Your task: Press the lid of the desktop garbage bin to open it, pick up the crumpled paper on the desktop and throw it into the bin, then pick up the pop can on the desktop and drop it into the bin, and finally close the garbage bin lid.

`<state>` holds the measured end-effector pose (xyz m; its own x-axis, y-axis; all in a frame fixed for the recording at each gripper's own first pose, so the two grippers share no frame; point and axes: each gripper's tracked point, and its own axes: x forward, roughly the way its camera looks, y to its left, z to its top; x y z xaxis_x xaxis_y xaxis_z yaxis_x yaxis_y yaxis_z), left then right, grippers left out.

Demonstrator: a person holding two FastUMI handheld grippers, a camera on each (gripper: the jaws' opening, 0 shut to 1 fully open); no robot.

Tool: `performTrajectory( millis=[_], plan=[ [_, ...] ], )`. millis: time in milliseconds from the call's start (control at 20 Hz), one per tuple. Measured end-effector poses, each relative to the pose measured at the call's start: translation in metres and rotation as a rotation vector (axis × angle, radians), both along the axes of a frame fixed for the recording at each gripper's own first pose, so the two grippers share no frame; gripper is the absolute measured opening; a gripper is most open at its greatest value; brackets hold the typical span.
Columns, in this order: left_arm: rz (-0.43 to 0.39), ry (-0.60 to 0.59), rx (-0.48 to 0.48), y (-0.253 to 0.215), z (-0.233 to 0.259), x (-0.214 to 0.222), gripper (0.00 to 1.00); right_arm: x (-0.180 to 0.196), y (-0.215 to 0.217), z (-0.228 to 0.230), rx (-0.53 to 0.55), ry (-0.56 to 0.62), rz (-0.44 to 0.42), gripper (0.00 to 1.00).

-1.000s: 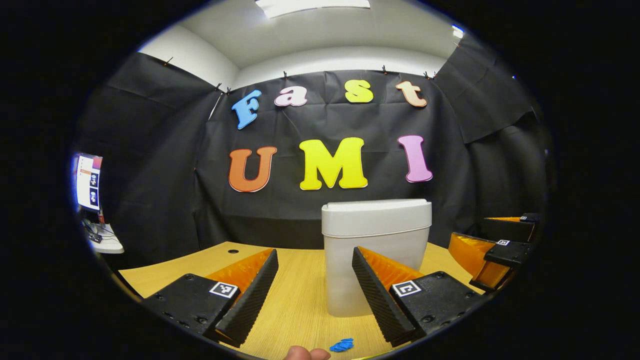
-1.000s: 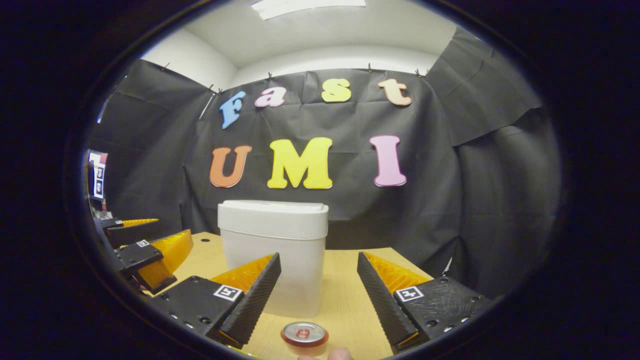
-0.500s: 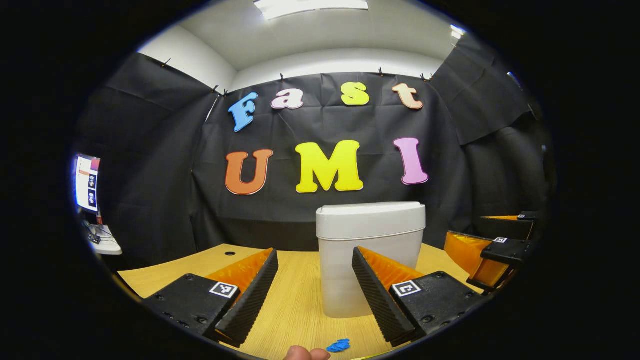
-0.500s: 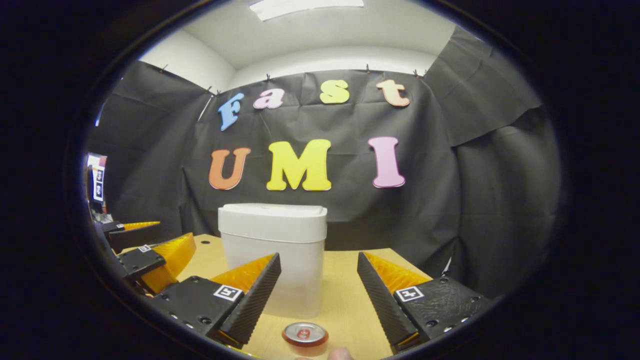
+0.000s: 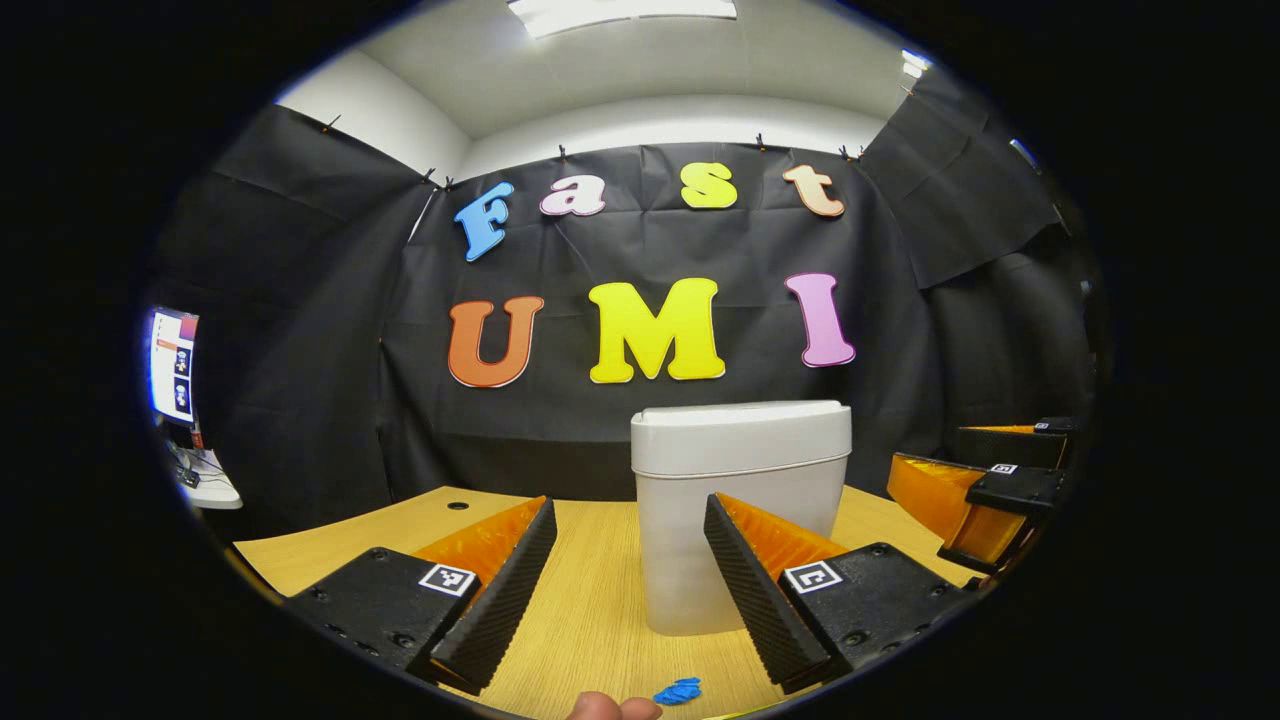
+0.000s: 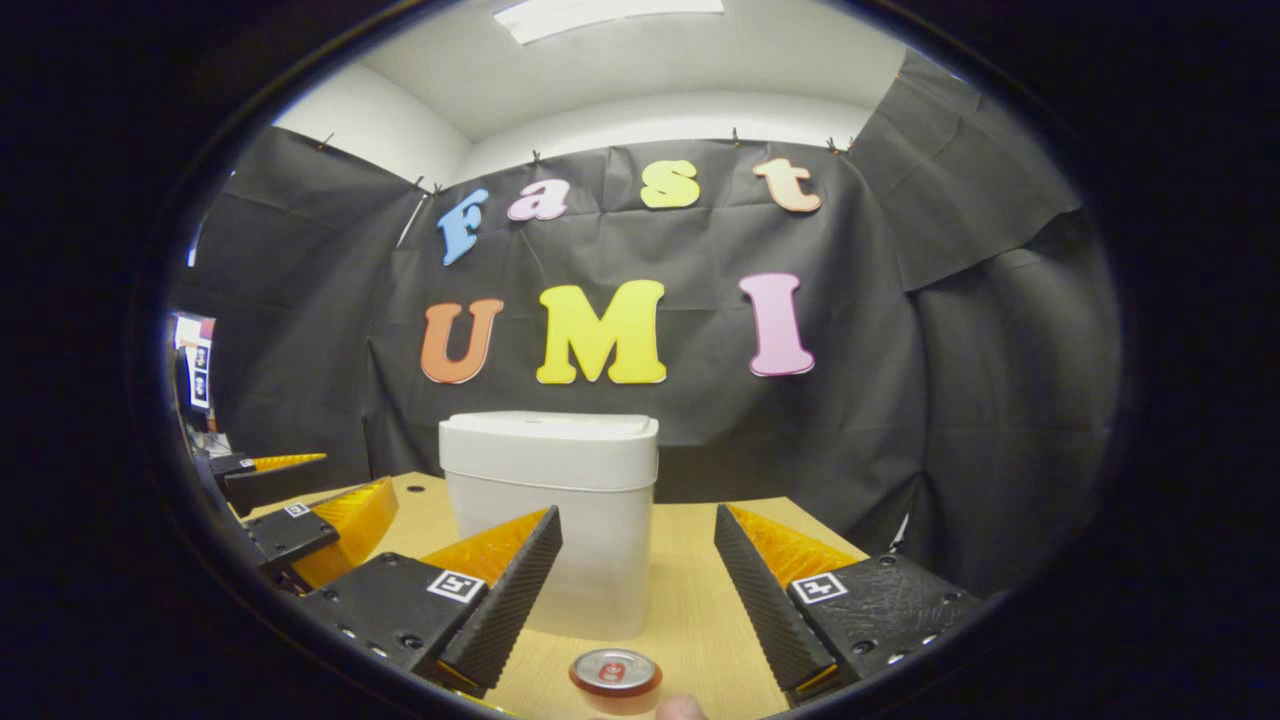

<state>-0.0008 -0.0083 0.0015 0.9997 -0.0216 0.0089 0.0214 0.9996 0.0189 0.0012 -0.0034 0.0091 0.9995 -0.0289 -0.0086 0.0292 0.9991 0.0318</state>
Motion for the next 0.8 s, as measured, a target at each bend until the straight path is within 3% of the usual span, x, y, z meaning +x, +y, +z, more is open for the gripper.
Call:
performTrajectory(
  millis=[350, 450, 550, 600, 650, 750, 800],
  plan=[
    [-0.003, 0.015, -0.009, 0.0, -0.004, 0.002, 0.95, 0.012, 0.014, 0.018, -0.009, 0.009, 0.081, 0.93],
    [0.0, 0.014, -0.003, 0.002, -0.005, 0.001, 0.96, 0.023, 0.02, 0.032, -0.015, 0.017, 0.122, 0.73],
    [0.004, 0.013, -0.002, 0.004, -0.004, 0.002, 0.96, 0.037, 0.03, 0.038, 0.002, 0.045, 0.162, 0.71],
    [0.006, 0.014, -0.003, 0.006, -0.004, 0.002, 0.96, 0.039, 0.03, 0.047, 0.023, 0.057, 0.187, 0.47],
    [0.01, 0.016, -0.004, 0.008, -0.005, 0.003, 0.96, 0.046, 0.034, 0.05, 0.036, 0.07, 0.205, 0.35],
    [0.018, 0.024, -0.008, 0.014, -0.007, 0.005, 0.96, 0.065, 0.04, 0.057, 0.041, 0.09, 0.228, 0.31],
    [0.022, 0.028, -0.012, 0.015, -0.008, 0.006, 0.96, 0.07, 0.04, 0.06, 0.06, 0.094, 0.236, 0.02]
  ],
)
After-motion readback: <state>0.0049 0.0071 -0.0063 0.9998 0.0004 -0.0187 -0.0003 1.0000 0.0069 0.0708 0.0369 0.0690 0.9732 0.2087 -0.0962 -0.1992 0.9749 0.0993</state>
